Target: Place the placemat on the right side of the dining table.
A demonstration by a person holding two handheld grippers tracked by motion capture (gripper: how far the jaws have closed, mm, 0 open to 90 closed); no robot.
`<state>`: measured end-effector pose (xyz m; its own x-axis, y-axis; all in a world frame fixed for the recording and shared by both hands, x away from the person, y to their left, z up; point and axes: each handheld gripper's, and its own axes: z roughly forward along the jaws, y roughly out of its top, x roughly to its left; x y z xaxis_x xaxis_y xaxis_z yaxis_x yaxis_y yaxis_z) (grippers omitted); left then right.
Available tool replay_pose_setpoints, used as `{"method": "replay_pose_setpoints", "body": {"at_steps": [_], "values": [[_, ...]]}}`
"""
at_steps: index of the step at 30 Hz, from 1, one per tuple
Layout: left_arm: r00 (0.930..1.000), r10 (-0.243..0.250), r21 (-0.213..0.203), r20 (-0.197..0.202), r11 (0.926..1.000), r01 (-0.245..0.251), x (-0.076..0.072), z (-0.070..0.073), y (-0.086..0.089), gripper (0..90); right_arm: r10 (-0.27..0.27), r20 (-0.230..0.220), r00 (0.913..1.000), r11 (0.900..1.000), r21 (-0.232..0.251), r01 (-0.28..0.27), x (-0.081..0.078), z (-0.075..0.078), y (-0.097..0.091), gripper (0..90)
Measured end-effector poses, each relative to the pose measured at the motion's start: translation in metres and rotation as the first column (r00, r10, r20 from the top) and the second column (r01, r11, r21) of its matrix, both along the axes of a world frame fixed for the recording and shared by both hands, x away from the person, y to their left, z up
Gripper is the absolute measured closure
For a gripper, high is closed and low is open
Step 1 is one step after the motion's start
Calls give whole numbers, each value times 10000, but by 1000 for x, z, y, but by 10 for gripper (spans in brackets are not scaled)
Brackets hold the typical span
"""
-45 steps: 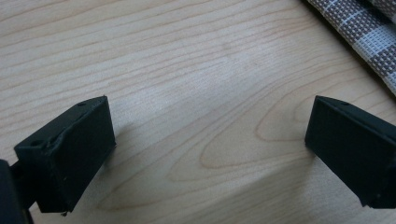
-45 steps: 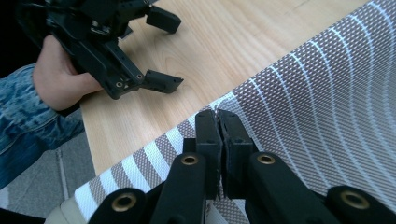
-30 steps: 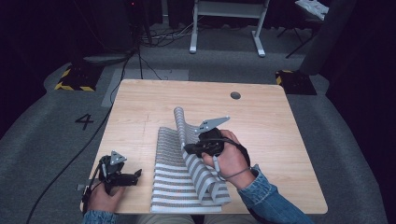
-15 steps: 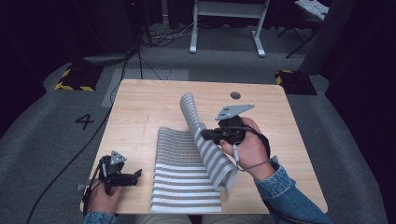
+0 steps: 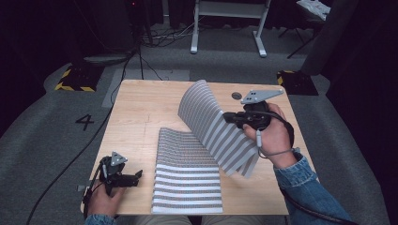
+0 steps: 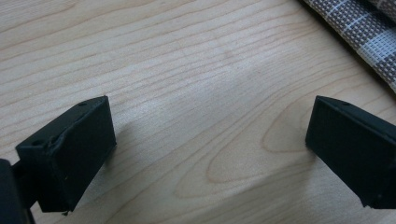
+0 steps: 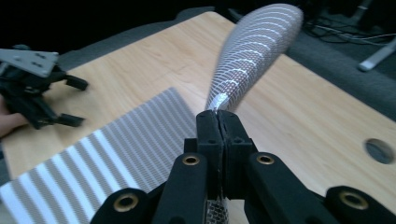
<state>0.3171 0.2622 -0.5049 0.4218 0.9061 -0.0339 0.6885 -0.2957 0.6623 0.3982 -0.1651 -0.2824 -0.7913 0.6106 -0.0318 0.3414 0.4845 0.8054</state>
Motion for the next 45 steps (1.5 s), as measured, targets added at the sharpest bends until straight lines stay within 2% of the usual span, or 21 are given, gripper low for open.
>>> {"method": "replay_pose_setpoints", "body": {"at_steps": [7,14,17,23,24,28,32,33,38,45], "values": [[10000,76,23,-23,10000,-76,0,0,-1,15,-831,433,9956,9961,-260,843,14,6,-36,888],[9998,191,-43,-10,9998,-191,1,0,-1,15,-1770,583,9825,9833,-311,1790,29,4,-72,889],[9998,184,-39,-2,9998,-184,1,0,-1,16,-2209,679,9729,9739,-371,2237,33,5,-89,889],[9998,196,-9,-11,9998,-196,1,0,-1,15,-2693,809,9597,9612,-386,2730,39,8,-115,889],[9998,184,-36,-8,9998,-184,1,0,-1,15,-2834,846,9553,9569,-413,2875,39,9,-119,889],[9998,198,-9,-11,9998,-198,1,0,-1,16,-3060,914,9476,9485,-561,3117,41,10,-134,889],[9998,184,-46,-16,9998,-184,1,0,-1,15,-3346,992,9371,9372,-692,3419,42,13,-149,889],[9998,187,-36,-7,9998,-187,1,0,-1,15,-3479,992,9323,9323,-686,3552,41,14,-153,889],[9998,181,-25,-23,9998,-181,1,0,-1,16,-3706,1165,9215,9207,-846,3810,39,16,-166,890],[9997,253,15,2,9997,-253,1,0,-1,15,-4248,1345,8953,8929,-1009,4388,36,17,-188,890]]}}
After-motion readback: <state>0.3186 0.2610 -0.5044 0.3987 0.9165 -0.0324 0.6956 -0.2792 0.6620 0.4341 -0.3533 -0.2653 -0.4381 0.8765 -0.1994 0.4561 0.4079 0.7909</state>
